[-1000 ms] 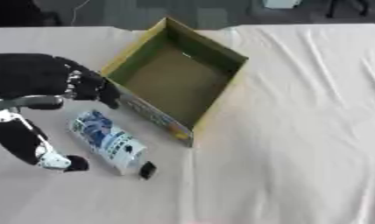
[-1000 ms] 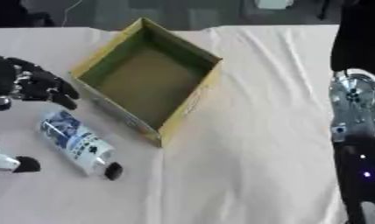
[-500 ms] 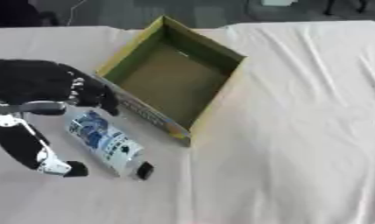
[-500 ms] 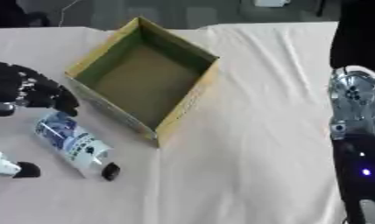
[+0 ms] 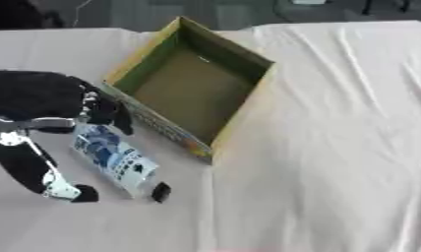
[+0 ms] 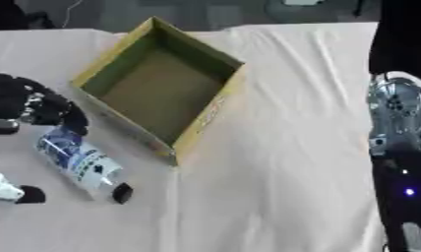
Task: Pick up objects on the table and place them in the box.
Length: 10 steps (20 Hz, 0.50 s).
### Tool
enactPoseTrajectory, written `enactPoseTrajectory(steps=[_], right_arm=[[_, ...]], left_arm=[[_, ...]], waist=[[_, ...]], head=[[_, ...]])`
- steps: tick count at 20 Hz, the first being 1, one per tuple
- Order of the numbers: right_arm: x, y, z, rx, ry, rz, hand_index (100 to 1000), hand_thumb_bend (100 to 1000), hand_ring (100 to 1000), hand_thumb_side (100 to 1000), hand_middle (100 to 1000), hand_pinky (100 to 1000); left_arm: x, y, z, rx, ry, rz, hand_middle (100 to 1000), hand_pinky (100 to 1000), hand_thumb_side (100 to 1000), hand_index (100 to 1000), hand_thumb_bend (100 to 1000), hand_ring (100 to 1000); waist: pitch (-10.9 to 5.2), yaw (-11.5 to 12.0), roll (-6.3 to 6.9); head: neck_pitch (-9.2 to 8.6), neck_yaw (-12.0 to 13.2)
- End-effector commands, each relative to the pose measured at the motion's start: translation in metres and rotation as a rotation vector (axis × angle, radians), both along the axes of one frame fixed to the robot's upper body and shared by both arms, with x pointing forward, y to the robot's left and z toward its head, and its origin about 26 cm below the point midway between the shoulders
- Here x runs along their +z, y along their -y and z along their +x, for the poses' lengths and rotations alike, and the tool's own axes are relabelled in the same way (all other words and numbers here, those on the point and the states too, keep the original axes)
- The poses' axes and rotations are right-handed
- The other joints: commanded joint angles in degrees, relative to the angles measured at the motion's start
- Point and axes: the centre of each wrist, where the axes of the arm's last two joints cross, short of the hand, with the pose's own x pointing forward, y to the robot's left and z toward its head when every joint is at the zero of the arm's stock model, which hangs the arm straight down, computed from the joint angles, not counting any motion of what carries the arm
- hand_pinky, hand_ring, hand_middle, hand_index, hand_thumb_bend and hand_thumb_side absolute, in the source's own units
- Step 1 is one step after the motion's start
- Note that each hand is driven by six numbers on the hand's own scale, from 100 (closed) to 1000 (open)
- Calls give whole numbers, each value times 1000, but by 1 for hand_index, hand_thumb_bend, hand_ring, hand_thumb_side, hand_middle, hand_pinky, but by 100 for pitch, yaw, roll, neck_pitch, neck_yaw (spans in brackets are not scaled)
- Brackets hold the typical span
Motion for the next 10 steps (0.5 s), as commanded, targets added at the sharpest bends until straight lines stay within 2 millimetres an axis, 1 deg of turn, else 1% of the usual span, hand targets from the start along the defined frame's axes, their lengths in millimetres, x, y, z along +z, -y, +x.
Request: enactPoseTrajectory(steps=[1,7,10], right_arm=[[8,-1,-2,12,28,-1,691,100,448,890,493,308],[9,-2,-2,14,30,1,691,100,448,890,493,308],[9,-2,-2,15,30,1,691,100,448,890,493,308]], left_arm=[[9,0,-2,3,34,31,794,739,636,865,481,795],[8,1,-2,4,47,57,793,743,605,860,510,805],[8,2,-2,-1,68,68,793,743,600,855,503,808]], waist=[[-68,-7,19],[-63,-9,15],[-61,-12,13]], head=[[-1,40],[-1,39],[-1,44]])
